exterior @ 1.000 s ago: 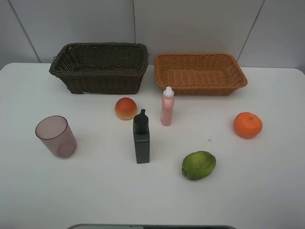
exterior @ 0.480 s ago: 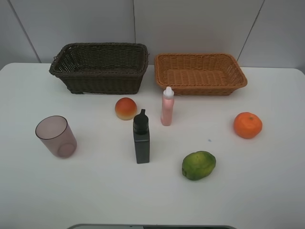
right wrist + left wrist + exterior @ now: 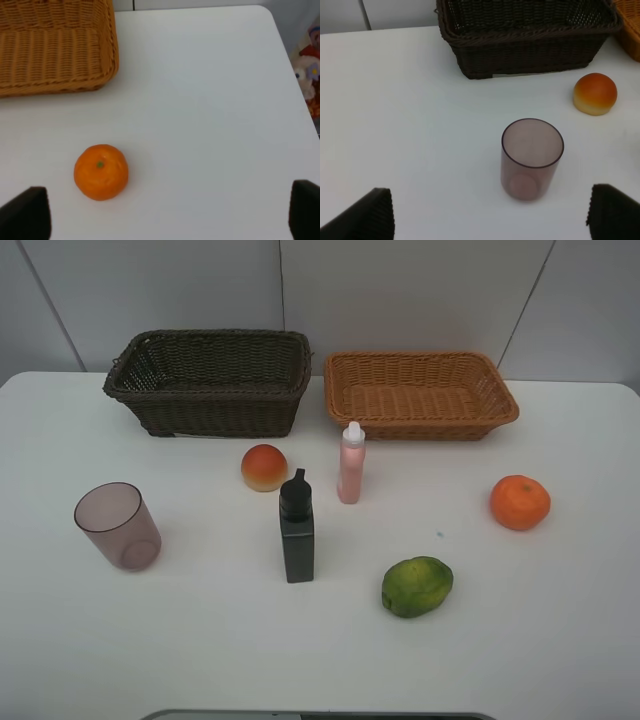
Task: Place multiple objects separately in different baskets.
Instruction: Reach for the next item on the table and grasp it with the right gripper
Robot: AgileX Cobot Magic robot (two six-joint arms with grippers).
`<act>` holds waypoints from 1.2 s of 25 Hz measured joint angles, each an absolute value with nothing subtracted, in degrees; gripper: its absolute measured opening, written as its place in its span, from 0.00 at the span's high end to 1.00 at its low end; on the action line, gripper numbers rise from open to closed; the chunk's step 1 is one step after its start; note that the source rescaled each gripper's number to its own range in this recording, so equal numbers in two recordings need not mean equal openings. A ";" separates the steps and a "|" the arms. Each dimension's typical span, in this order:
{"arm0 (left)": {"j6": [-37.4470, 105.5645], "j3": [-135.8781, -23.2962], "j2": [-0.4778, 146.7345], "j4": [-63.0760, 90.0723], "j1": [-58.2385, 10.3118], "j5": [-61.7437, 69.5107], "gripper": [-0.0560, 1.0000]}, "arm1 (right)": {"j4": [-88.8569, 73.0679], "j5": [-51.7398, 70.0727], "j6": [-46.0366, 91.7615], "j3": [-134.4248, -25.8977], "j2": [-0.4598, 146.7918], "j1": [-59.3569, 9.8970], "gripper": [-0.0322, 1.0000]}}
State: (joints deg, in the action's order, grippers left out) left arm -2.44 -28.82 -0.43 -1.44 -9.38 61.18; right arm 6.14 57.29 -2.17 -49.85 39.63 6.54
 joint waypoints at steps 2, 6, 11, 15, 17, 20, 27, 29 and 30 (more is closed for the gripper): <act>-2.44 -28.82 -0.43 -1.44 -9.38 61.18 0.00 | 6.13 55.23 -2.17 -49.97 43.95 6.54 0.00; -2.44 -28.82 -0.43 -1.44 -9.38 61.18 0.00 | 5.68 50.48 -2.17 -49.97 53.20 6.54 0.00; -2.44 -28.82 -0.43 -1.44 -9.38 61.18 0.00 | 3.68 47.21 -2.17 -50.20 65.06 6.54 0.00; -2.44 -28.82 -0.43 -1.44 -9.38 61.18 0.00 | 2.31 46.09 -2.17 -51.69 74.06 6.54 0.00; -2.44 -28.82 -0.43 -1.44 -9.38 61.18 0.00 | 1.77 46.18 -2.17 -53.53 78.09 6.54 0.00; -2.44 -28.82 -0.43 -1.44 -9.38 61.18 0.00 | 1.23 46.83 -2.17 -55.50 83.27 5.27 0.00; -2.44 -28.82 -0.43 -1.44 -9.38 61.13 0.00 | 4.78 47.24 -2.17 -57.68 91.24 -0.96 0.00; -2.44 -28.82 -0.43 -1.44 -9.38 61.13 0.00 | 5.83 47.19 -2.25 -58.18 92.39 -1.73 0.00; -2.44 -28.82 -0.43 -1.44 -9.38 61.13 0.00 | 5.94 47.13 -2.38 -58.41 93.00 -2.02 0.00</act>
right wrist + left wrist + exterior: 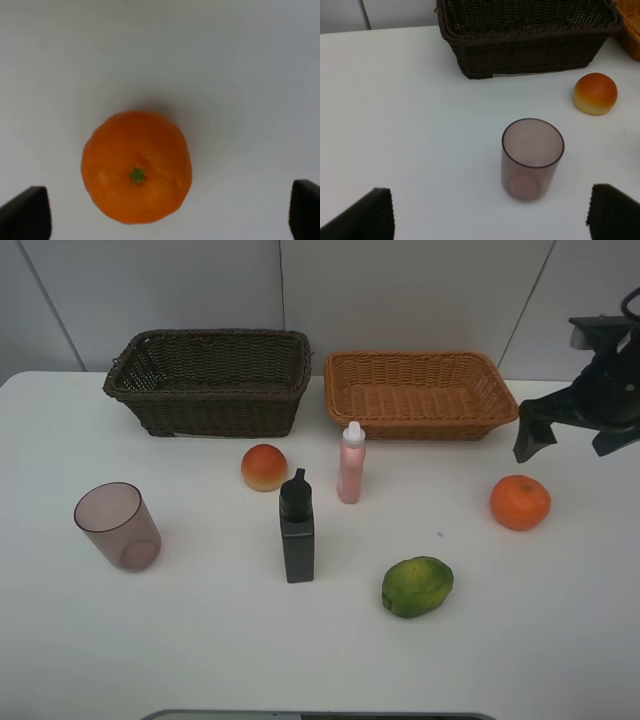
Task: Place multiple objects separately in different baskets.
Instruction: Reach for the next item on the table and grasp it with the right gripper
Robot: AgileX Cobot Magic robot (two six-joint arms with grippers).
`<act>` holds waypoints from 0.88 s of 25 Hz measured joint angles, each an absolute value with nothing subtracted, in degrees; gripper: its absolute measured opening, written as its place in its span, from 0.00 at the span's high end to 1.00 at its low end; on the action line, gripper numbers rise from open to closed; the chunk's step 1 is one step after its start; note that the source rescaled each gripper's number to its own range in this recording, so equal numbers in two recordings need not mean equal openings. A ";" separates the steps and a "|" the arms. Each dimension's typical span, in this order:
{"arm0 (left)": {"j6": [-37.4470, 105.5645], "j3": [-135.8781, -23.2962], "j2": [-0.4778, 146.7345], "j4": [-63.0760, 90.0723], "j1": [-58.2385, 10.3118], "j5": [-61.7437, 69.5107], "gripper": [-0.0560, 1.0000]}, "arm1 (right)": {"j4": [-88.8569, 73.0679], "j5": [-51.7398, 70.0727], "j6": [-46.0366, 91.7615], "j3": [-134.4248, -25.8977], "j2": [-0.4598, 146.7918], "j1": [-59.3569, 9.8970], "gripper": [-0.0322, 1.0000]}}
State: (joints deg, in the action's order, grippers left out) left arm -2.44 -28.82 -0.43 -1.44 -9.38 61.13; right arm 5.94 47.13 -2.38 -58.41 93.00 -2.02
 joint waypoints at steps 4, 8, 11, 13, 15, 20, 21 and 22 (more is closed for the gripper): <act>-2.44 -28.82 -0.43 -1.44 -9.38 61.13 0.00 | 5.98 46.84 -2.56 -58.42 95.02 -2.28 0.00; -2.44 -28.82 -0.43 -1.44 -9.38 61.13 0.00 | 5.98 46.13 -2.56 -58.42 95.54 -2.28 0.00; -2.44 -28.82 -0.43 -1.44 -9.38 61.13 0.00 | 5.93 44.74 -2.56 -58.42 95.54 -2.28 0.00; -2.44 -28.82 -0.43 -1.44 -9.38 61.13 0.00 | 5.93 43.95 -2.58 -58.42 95.54 -2.28 0.00; -2.44 -28.82 -0.43 -1.44 -9.38 61.13 0.00 | 5.93 43.86 -2.58 -58.42 95.54 -2.28 0.00; -2.44 -28.82 -0.43 -1.44 -9.38 61.13 0.00 | 4.91 42.50 -2.58 -58.42 96.95 -2.28 0.00; -2.44 -28.82 -0.43 -1.44 -9.38 61.13 0.00 | 4.35 42.50 -2.63 -58.42 97.89 -2.28 0.00; -2.44 -28.82 -0.43 -1.44 -9.38 61.13 0.00 | 4.08 42.48 -2.63 -58.42 98.99 -2.28 0.00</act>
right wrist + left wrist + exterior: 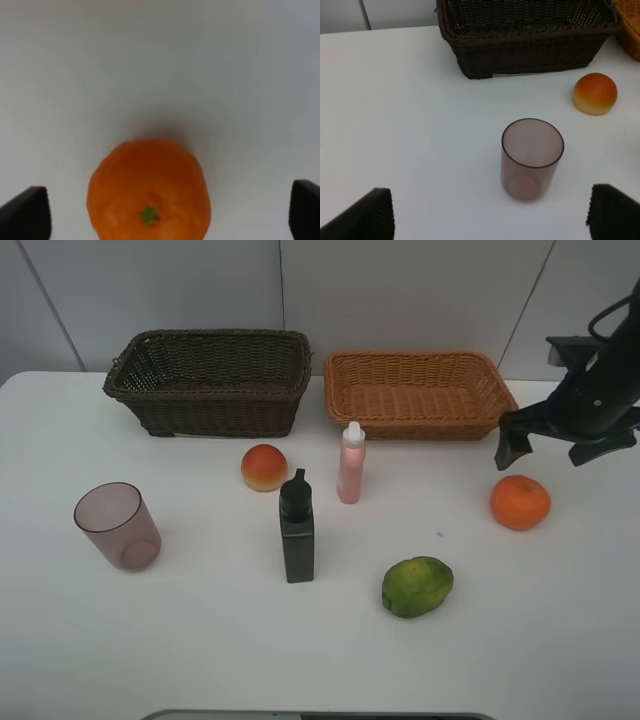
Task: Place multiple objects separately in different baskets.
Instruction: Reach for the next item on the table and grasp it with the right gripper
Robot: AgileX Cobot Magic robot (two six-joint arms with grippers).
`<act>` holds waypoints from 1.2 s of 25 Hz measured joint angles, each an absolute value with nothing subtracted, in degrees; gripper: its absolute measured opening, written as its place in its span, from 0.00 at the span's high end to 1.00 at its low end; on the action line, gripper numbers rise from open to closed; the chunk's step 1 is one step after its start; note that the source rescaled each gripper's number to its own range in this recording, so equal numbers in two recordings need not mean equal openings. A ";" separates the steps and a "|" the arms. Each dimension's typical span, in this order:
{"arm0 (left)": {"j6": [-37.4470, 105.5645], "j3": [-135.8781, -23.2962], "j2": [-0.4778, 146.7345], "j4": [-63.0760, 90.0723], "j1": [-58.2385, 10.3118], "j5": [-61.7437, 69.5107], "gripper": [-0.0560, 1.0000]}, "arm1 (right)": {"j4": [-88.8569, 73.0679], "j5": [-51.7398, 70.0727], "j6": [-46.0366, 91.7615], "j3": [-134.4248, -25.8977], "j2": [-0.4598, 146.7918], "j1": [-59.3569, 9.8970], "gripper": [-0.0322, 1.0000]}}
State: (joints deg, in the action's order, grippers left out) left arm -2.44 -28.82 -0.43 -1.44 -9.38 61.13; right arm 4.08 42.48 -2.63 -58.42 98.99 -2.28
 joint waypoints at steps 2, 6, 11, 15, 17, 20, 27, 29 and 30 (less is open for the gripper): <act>-2.44 -28.82 -0.43 -1.44 -9.38 61.13 0.00 | 3.83 42.36 -2.98 -58.42 101.26 -2.28 0.00; -2.44 -28.82 -0.43 -1.44 -9.38 61.13 0.00 | 3.70 41.73 -4.40 -58.42 104.79 -2.28 0.00; -2.44 -28.82 -0.43 -1.44 -9.38 61.13 0.00 | 3.18 40.13 -5.11 -58.42 106.32 -2.28 0.00; -2.44 -28.82 -0.43 -1.44 -9.38 61.13 0.00 | 3.13 39.53 -5.19 -58.42 107.29 -2.28 0.00; -2.44 -28.82 -0.43 -1.44 -9.38 61.13 0.00 | 3.13 39.36 -5.26 -58.42 108.52 -2.28 0.00; -2.44 -28.82 -0.43 -1.44 -9.38 61.13 0.00 | 3.13 39.36 -5.32 -58.42 109.75 -2.28 0.00; -2.44 -28.82 -0.43 -1.44 -9.38 61.13 0.00 | 3.00 38.46 -6.51 -58.47 111.69 -2.28 0.00; -2.44 -28.82 -0.43 -1.44 -9.38 61.13 0.00 | 3.06 38.44 -6.63 -58.47 111.83 -2.48 0.00; -2.44 -28.82 -0.43 -1.44 -9.38 61.13 0.00 | 3.20 38.51 -6.63 -58.58 112.02 -2.55 0.00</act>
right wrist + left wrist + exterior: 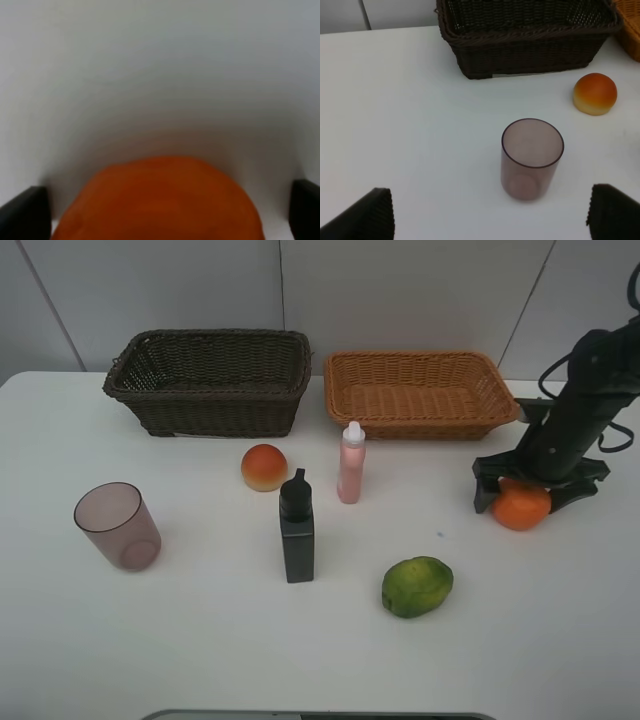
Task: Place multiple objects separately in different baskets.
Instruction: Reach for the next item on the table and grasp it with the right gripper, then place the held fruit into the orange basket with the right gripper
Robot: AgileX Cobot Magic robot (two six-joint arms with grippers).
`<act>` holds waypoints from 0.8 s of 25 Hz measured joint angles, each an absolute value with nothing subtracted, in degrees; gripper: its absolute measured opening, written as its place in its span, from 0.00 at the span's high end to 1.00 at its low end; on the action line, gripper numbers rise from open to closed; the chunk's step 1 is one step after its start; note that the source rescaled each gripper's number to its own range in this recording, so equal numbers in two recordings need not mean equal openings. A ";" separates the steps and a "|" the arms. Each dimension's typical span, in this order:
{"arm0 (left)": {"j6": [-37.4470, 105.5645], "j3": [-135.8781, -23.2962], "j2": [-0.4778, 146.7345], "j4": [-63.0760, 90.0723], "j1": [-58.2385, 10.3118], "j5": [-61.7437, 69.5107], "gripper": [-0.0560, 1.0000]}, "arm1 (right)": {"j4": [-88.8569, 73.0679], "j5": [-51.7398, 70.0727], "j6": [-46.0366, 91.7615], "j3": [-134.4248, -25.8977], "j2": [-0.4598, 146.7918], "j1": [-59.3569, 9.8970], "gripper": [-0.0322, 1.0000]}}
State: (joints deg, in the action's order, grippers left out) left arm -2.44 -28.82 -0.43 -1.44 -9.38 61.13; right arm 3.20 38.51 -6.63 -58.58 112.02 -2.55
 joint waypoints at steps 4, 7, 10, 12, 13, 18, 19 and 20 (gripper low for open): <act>-2.44 -28.82 -0.43 -1.44 -9.38 61.13 0.00 | 3.74 38.55 -6.69 -58.77 112.29 -3.34 0.00; -2.44 -28.82 -0.43 -1.44 -9.38 61.13 0.00 | 3.93 38.75 -6.69 -58.96 112.45 -3.52 0.01; -2.44 -28.82 -0.43 -1.44 -9.38 61.13 0.00 | 4.12 38.98 -6.69 -59.10 112.58 -3.52 0.18; -2.44 -28.82 -0.43 -1.44 -9.38 61.13 0.00 | 4.12 39.03 -6.69 -59.10 112.58 -3.52 0.43; -2.44 -28.82 -0.43 -1.44 -9.38 61.13 0.00 | 4.07 39.10 -6.77 -59.10 112.58 -3.52 0.42; -2.44 -28.82 -0.43 -1.44 -9.38 61.13 0.00 | 4.07 39.16 -6.77 -59.10 112.58 -3.52 0.42; -2.44 -28.82 -0.43 -1.44 -9.38 61.13 0.00 | 4.07 39.16 -6.77 -59.10 112.58 -3.52 0.42; -2.44 -28.82 -0.43 -1.44 -9.38 61.13 0.00 | 4.07 39.16 -6.77 -59.10 112.58 -3.52 0.42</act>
State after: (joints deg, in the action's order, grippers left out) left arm -2.44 -28.82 -0.43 -1.44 -9.38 61.13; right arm 4.07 39.16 -6.77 -59.10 112.58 -3.52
